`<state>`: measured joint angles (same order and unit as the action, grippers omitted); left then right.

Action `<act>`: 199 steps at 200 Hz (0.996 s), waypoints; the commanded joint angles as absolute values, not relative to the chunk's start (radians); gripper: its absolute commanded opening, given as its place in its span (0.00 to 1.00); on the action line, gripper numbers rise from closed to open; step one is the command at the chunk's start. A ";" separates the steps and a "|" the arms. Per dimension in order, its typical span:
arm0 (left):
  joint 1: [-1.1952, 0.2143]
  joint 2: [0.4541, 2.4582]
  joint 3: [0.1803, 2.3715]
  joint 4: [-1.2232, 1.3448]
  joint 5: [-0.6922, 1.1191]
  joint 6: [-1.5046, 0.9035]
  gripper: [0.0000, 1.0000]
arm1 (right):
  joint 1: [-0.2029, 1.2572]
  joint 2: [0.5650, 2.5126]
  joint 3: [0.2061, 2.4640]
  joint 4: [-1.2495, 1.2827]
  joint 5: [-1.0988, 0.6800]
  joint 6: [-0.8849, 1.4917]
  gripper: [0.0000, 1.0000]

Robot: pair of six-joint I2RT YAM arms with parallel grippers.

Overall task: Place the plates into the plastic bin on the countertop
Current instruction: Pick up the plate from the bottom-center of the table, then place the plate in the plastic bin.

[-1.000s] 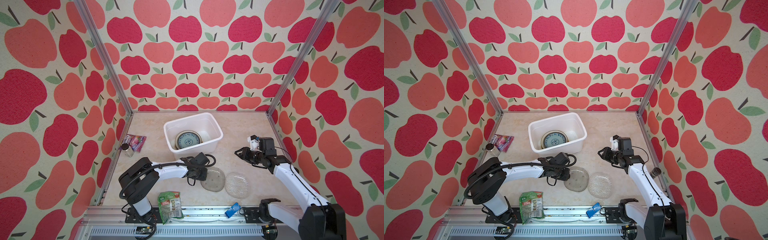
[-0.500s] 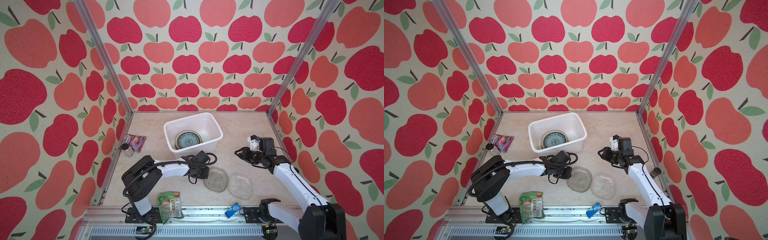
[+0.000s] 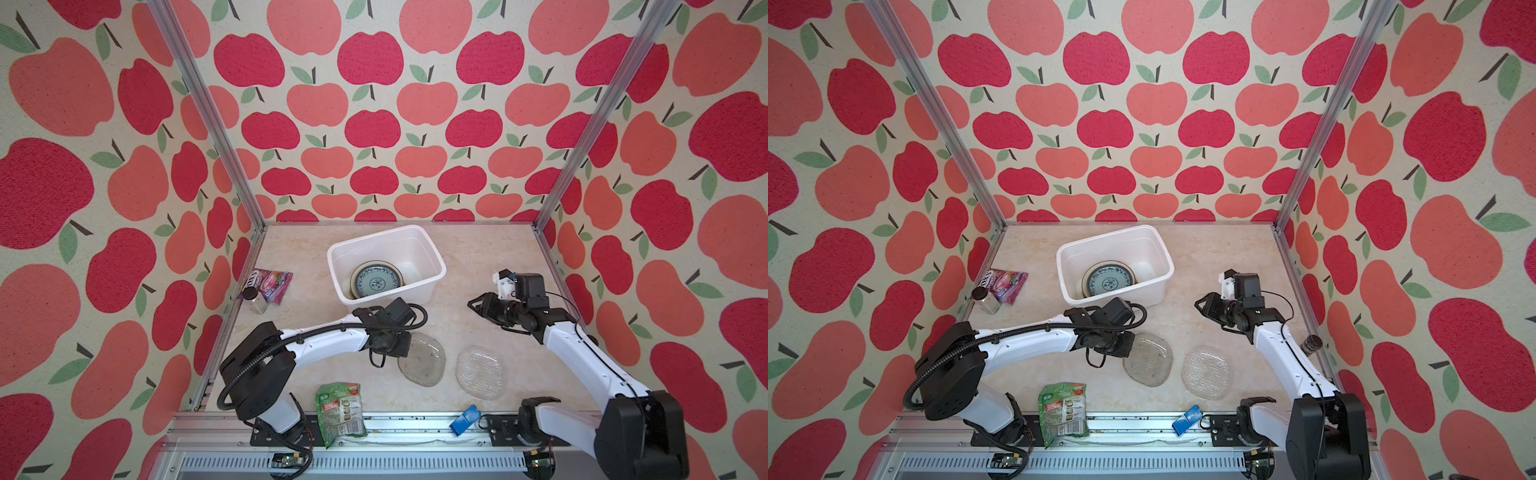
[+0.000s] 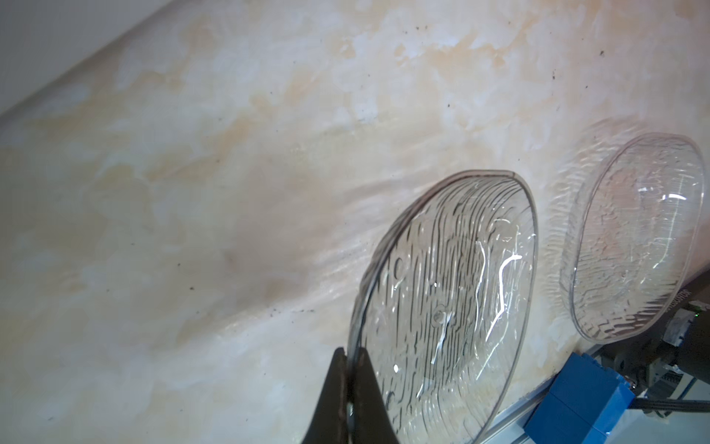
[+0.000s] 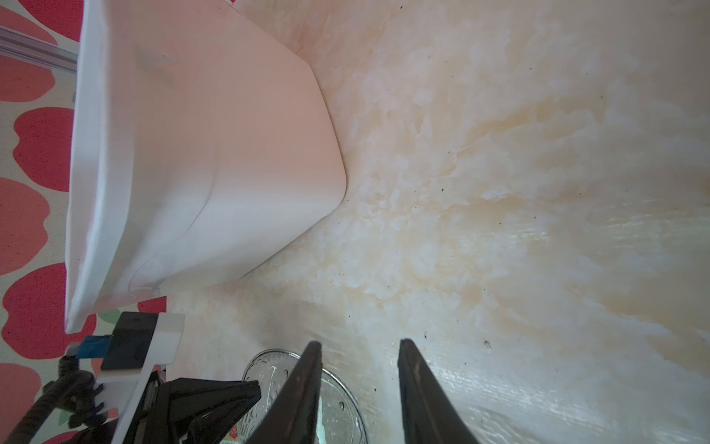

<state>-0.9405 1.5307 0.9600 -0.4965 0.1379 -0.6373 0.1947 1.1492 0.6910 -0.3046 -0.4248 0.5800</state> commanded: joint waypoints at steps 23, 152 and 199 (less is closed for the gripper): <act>-0.933 1.318 0.948 -0.525 0.157 -0.594 0.00 | 0.200 1.205 0.707 -0.263 -0.453 0.598 0.36; -0.395 1.639 1.686 -0.689 0.264 -0.475 0.00 | 0.126 1.335 1.005 -0.453 -0.291 0.582 0.35; -0.359 1.770 1.888 -0.880 0.276 -0.518 0.00 | 0.124 1.339 1.094 -0.613 -0.212 0.508 0.35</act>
<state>-0.3763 1.7622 1.8084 -0.7269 0.2523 -0.5026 0.1303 1.3426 1.0641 -0.4736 -0.2771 0.5598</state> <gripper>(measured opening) 0.062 0.349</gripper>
